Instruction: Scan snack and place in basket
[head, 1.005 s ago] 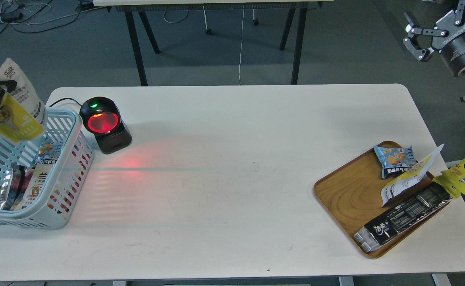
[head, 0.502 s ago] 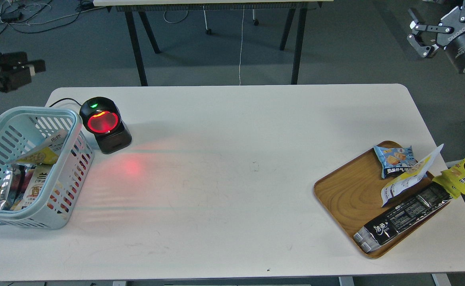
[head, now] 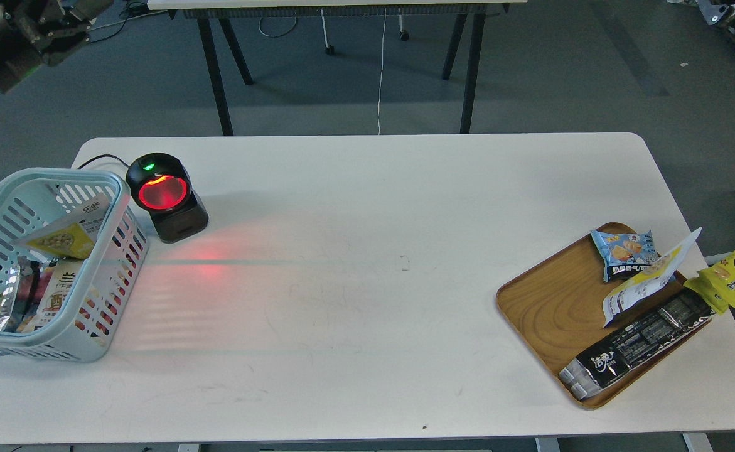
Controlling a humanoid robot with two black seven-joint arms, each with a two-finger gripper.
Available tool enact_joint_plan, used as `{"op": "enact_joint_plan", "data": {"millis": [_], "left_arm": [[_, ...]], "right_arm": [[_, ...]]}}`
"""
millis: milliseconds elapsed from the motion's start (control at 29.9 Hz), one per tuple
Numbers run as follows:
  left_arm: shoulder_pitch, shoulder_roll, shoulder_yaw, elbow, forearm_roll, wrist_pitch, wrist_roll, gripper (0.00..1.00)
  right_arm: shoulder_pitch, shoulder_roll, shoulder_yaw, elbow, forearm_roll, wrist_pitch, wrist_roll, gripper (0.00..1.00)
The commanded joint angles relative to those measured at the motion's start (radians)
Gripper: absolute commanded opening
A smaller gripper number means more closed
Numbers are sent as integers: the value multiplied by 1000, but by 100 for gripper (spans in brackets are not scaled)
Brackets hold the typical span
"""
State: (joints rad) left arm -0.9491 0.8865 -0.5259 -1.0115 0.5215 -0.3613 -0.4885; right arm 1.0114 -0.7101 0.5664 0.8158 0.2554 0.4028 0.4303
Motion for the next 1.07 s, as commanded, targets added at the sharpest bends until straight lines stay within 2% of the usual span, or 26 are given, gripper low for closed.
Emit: {"op": "enact_joint_plan", "data": {"millis": [0,67,301,435,502,636,1038], "left_arm": [[0,-131,-81,131,-228,-66,0,99],[0,-197,-127,197,-319,-126,27,99],[-2,-408,-262,456,-507,-127,94,99],[-42,-510,-293,606,-598,-127,188,99],[-49,-540,-293,660,-638,-127,220,99],[-49,-564,-293,682,-689,-127,228,99],[-49,-597,-290,677,-695,-127,217,100]], "right_arm": [[-1,57,29,-69,4,-1,-39,98],[-2,89,53,-98,10,2,-76,98],[-8,204,110,-207,13,42,-165,99],[-8,287,115,-344,13,86,-179,99],[-8,328,136,-417,13,86,-179,99],[-14,367,178,-457,13,86,-177,99],[-23,367,171,-448,11,86,-179,99]]}}
